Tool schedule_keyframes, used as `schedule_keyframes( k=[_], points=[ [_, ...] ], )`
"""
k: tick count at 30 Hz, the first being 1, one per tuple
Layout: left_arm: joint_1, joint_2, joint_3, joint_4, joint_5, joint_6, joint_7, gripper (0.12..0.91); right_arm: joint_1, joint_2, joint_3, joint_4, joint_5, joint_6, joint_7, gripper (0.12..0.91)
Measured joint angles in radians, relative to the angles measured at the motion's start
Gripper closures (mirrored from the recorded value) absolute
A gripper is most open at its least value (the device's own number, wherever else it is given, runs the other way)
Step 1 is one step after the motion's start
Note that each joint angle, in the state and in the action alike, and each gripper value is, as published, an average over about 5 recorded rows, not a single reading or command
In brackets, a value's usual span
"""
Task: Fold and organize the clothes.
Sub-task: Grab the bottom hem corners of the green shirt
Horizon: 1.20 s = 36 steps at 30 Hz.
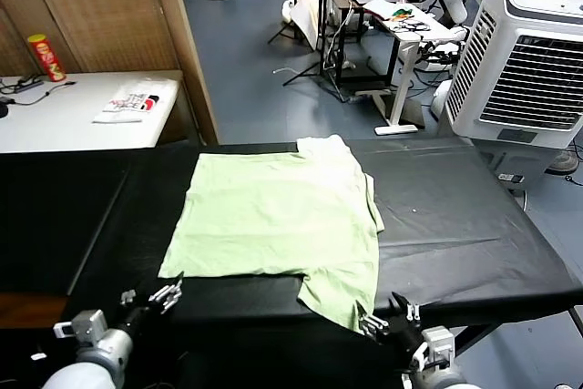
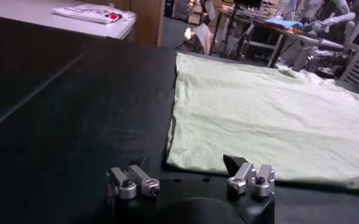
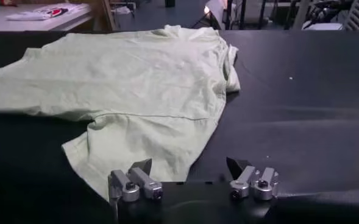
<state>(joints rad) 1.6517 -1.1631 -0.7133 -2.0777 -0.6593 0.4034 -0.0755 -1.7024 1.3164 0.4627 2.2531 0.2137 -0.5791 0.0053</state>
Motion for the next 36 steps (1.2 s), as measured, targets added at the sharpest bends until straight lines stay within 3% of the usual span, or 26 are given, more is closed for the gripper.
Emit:
schedule_keyframes(
  k=[5,9,13,17,20,25,27,36],
  points=[
    [-0.007,-0.004,0.000,-0.001,0.014,0.009,0.008,0.232,0.002,0.003,-0.002,-0.009,-0.007,0.005,0.001,0.256],
    [-0.013,-0.006,-0.001,0.006,0.024,0.019,0.014,0.232,0.003,0.009,-0.004,-0.019,-0.012,0.013,0.003,0.400],
    [-0.016,-0.014,-0.001,0.017,0.018,0.013,0.011,0.239,0.004,0.013,-0.004,-0.026,-0.013,0.015,0.006,0.596],
    [-0.019,-0.021,0.004,0.024,0.013,0.004,0.012,0.371,0.004,0.018,-0.012,-0.029,-0.014,0.009,0.012,0.816],
    [-0.022,-0.023,0.013,0.028,0.014,-0.006,0.014,0.536,0.002,0.025,-0.018,-0.024,-0.014,0.004,0.017,0.897],
    [-0.029,-0.025,0.021,0.034,0.025,-0.014,0.013,0.821,-0.010,0.030,-0.014,-0.012,-0.019,0.001,0.019,0.903],
    [-0.029,-0.028,0.022,0.034,0.031,-0.016,0.010,0.886,-0.019,0.029,-0.008,-0.002,-0.021,-0.002,0.019,0.903],
    [0.061,-0.062,0.011,-0.033,0.087,-0.041,-0.018,0.905,-0.113,0.007,0.041,0.094,-0.020,-0.005,0.019,0.903]
  ],
)
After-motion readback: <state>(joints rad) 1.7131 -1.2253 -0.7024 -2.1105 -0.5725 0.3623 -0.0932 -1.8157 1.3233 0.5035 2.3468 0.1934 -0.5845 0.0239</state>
